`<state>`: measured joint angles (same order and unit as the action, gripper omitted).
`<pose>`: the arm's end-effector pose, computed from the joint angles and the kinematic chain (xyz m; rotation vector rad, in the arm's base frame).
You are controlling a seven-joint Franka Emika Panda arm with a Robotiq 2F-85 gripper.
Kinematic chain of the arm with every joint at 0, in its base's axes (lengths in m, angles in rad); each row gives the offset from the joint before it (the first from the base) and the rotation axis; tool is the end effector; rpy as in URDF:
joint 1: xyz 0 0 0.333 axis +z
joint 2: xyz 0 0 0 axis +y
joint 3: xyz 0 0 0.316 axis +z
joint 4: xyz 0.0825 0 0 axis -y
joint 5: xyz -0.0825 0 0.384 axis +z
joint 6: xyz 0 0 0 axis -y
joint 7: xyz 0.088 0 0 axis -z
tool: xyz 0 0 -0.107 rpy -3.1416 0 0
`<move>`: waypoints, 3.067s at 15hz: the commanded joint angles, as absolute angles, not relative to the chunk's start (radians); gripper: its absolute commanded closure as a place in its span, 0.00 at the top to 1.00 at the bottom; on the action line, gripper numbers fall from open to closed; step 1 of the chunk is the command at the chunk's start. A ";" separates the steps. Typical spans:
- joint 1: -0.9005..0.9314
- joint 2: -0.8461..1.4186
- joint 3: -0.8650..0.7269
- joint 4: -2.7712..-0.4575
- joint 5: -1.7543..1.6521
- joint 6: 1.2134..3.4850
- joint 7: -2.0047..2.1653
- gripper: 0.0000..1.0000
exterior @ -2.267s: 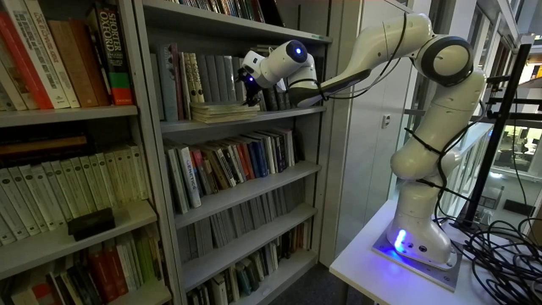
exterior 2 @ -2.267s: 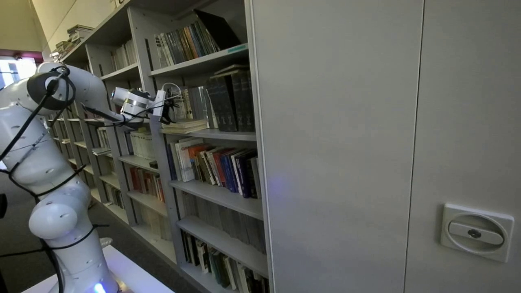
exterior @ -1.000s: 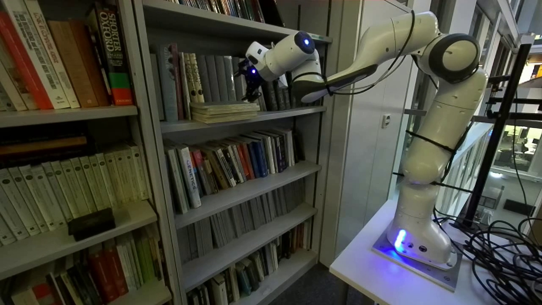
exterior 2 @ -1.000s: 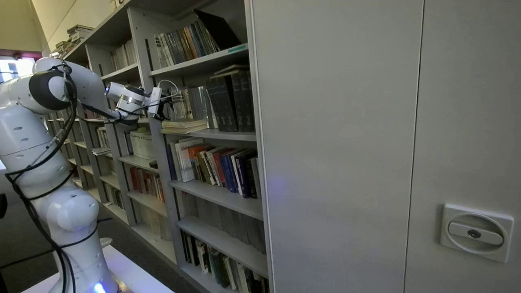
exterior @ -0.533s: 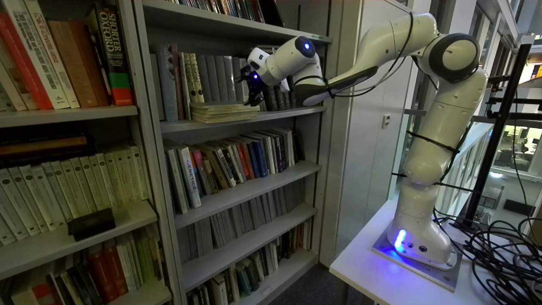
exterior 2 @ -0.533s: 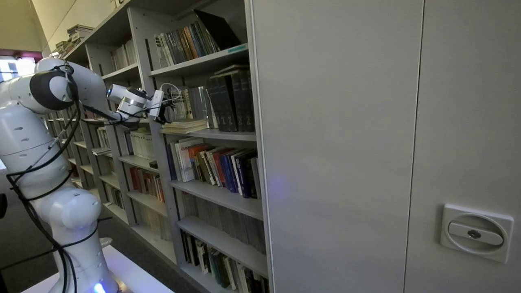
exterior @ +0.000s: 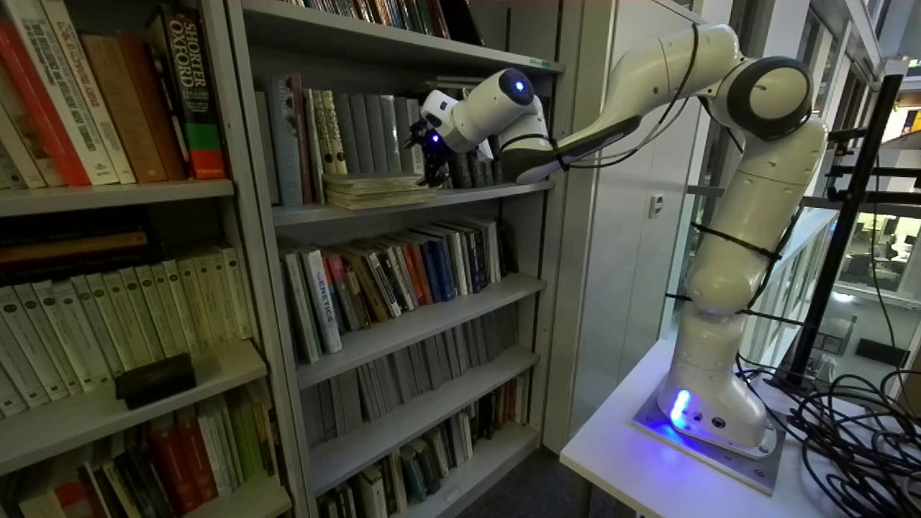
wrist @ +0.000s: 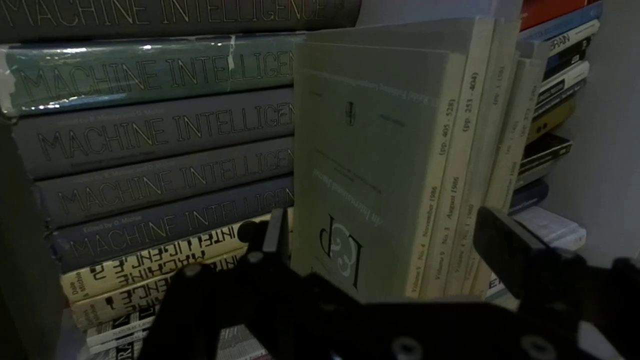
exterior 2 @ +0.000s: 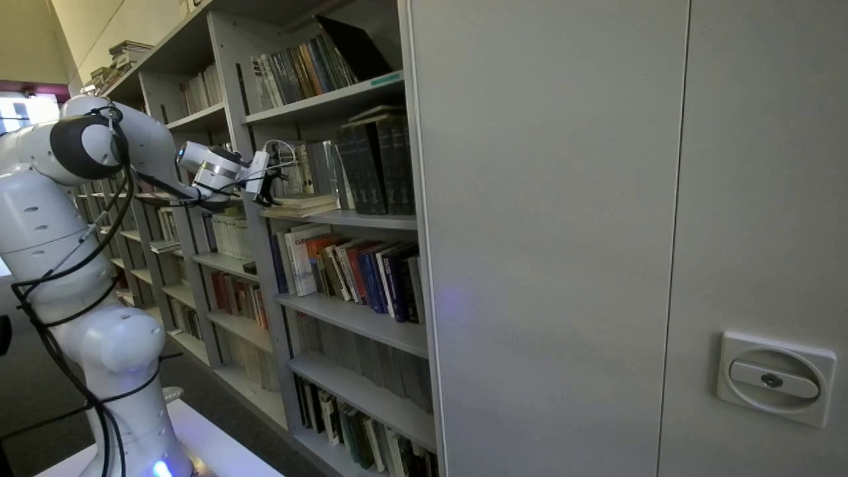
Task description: Put the book on top of the books on the shelf
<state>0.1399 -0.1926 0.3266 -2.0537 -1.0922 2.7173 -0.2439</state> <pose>0.4690 0.2869 0.5978 1.5300 1.5297 0.9806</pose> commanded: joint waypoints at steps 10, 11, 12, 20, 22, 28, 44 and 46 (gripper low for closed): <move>0.129 -0.164 0.350 -2.020 -1.251 2.667 -0.143 1.00; 0.129 -0.155 0.351 -2.014 -1.268 2.665 -0.133 1.00; 0.129 -0.146 0.352 -2.006 -1.281 2.663 -0.122 1.00; 0.139 -0.062 0.361 -1.921 -1.338 2.619 -0.090 1.00; 0.141 -0.051 0.366 -1.905 -1.340 2.606 -0.090 1.00; 0.203 -0.041 0.321 -1.883 -1.341 2.570 -0.093 1.00; 0.216 -0.166 0.298 -2.008 -1.298 2.601 -0.067 1.00; 0.216 -0.164 0.299 -2.003 -1.302 2.598 -0.066 1.00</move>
